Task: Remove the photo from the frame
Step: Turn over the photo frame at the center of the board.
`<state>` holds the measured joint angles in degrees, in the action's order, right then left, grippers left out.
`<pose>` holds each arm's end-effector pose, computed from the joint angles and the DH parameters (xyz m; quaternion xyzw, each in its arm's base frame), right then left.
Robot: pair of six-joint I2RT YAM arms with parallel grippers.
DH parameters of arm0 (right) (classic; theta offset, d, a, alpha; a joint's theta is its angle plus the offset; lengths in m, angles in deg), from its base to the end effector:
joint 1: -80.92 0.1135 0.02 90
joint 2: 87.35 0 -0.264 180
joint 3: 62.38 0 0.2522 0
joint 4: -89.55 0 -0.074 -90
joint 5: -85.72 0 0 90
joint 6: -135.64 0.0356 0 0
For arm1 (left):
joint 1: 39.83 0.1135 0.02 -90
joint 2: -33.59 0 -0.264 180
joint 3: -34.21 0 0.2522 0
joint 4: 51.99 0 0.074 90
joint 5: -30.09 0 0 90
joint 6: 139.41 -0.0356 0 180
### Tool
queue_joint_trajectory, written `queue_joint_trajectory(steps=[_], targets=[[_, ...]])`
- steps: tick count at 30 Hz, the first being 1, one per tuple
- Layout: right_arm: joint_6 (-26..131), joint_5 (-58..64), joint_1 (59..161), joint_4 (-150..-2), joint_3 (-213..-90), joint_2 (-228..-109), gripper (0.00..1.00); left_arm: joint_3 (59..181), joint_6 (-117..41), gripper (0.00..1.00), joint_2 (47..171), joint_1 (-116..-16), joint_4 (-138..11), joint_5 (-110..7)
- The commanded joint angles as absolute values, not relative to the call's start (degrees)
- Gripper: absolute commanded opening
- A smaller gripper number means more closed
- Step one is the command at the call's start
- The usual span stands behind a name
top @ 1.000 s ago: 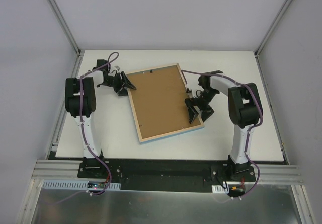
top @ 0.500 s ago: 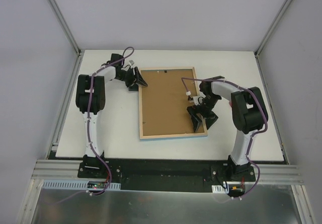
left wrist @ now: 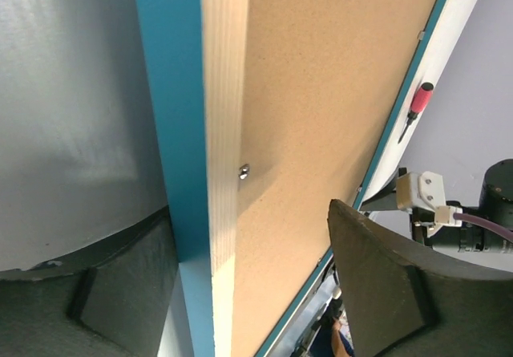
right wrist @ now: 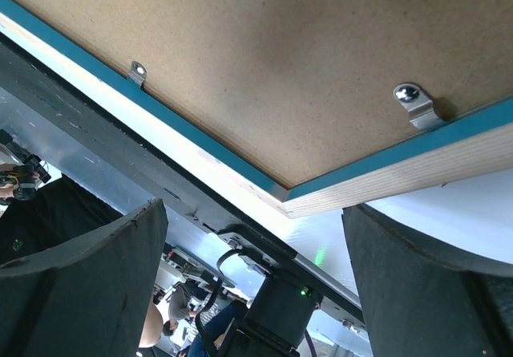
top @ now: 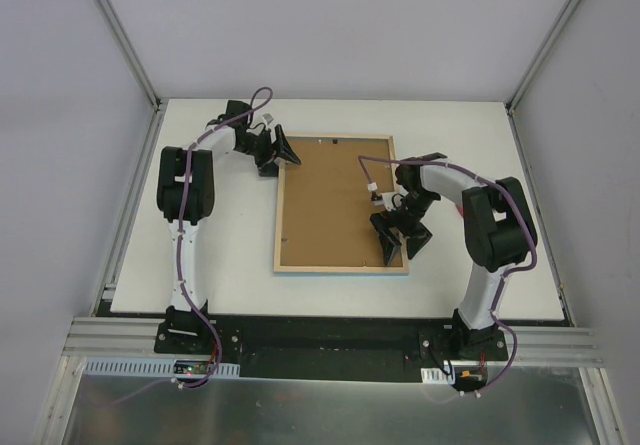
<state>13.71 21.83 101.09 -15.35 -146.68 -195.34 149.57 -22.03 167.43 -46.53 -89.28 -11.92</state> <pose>0.2915 0.1238 0.1585 0.4110 -0.8802 -0.2317 0.0512 0.4906 -0.0843 0.1431 -0.0390 0.8804 -0.4504 0.1432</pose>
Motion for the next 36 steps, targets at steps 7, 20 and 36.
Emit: queue_joint_trajectory(steps=[7,20,36], targets=[[11.5,24.1,101.8,-13.4,-147.4,-190.8,0.92,151.5,-25.2,0.88,167.7,-46.8,-92.9,-15.3],[10.2,22.9,100.9,-10.9,-149.4,-188.4,0.93,151.8,-26.3,0.99,163.6,-44.1,-95.8,-16.1],[9.6,13.0,95.5,-5.9,-156.6,-184.3,0.96,148.7,-33.5,0.99,150.3,-41.7,-101.7,-17.3]])
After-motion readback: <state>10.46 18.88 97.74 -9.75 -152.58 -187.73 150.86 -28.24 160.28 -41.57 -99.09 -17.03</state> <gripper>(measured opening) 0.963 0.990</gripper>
